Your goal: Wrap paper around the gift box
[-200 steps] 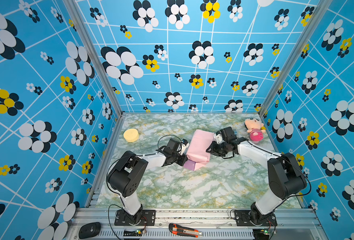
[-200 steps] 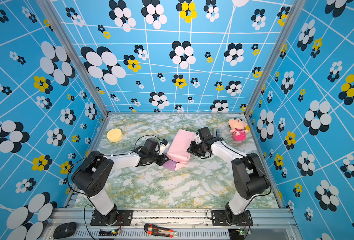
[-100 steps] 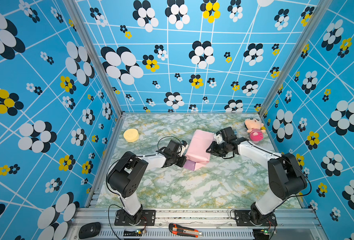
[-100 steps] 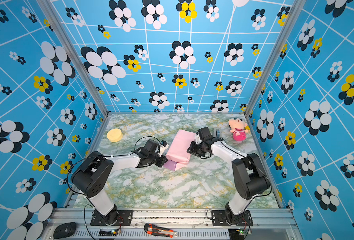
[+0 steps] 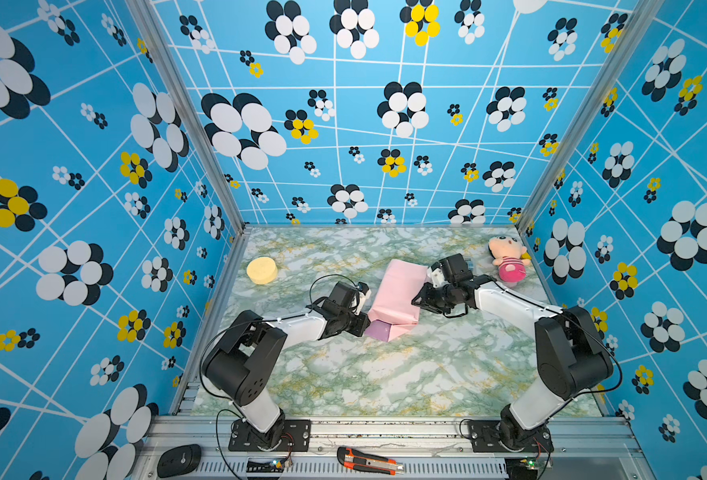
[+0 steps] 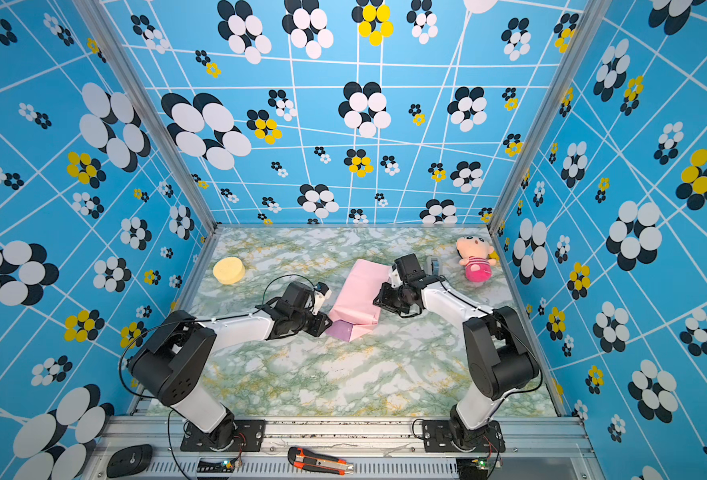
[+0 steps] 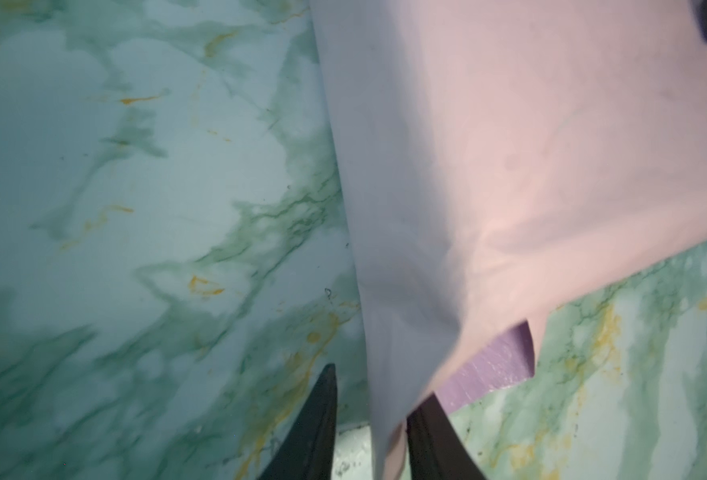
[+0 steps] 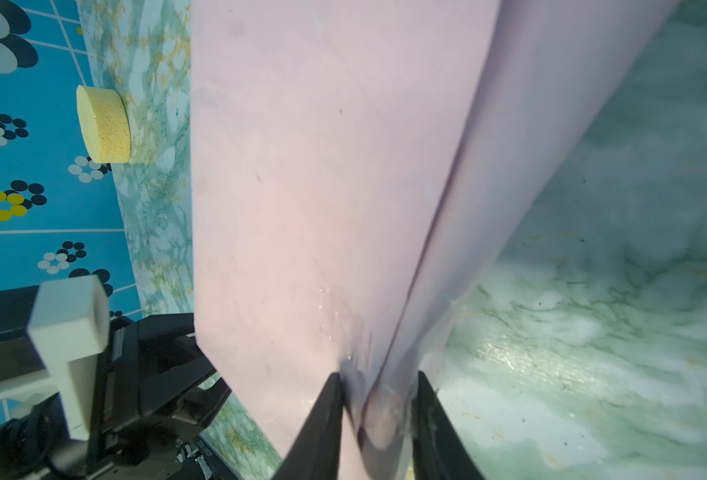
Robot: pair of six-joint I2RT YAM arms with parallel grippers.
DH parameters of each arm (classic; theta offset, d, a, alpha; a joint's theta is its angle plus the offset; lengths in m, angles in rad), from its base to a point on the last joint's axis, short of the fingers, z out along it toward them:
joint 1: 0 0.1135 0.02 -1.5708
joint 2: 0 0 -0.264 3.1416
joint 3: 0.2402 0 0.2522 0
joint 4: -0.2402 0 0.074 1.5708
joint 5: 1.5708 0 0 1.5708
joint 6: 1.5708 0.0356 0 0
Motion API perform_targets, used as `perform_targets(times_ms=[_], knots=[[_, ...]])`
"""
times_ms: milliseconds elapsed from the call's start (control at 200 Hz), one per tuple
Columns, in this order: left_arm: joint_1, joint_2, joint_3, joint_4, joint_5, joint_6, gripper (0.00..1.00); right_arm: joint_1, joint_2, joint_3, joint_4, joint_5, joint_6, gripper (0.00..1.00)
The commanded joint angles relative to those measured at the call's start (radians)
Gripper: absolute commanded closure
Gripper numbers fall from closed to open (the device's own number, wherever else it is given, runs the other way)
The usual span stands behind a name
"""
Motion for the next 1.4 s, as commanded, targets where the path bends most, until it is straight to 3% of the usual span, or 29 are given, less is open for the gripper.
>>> perform_targets(times_ms=[0, 90, 180, 270, 460, 990, 1394], knots=[[0.027, -0.135, -0.059, -0.017, 0.002, -0.067, 0.64, 0.0, -0.006, -0.029, -0.076, 0.04, -0.015, 0.7], [0.067, -0.217, -0.118, 0.005, -0.019, -0.135, 0.65, 0.0, -0.005, -0.027, -0.077, 0.038, -0.015, 0.7], [0.097, -0.237, -0.135, -0.001, -0.068, -0.168, 0.76, 0.0, -0.004, -0.027, -0.076, 0.036, -0.017, 0.71], [0.105, -0.18, -0.115, -0.005, -0.074, -0.157, 0.86, 0.001, -0.003, -0.025, -0.073, 0.033, -0.017, 0.71], [0.082, -0.019, -0.039, 0.042, 0.015, -0.15, 0.94, 0.001, -0.004, -0.028, -0.07, 0.033, -0.015, 0.71], [-0.031, 0.09, 0.046, 0.094, 0.139, -0.107, 1.0, 0.002, 0.0, -0.029, -0.061, 0.024, -0.014, 0.72], [-0.065, 0.152, 0.017, 0.273, 0.161, -0.195, 0.95, 0.014, -0.006, -0.034, -0.061, 0.026, -0.011, 0.73]])
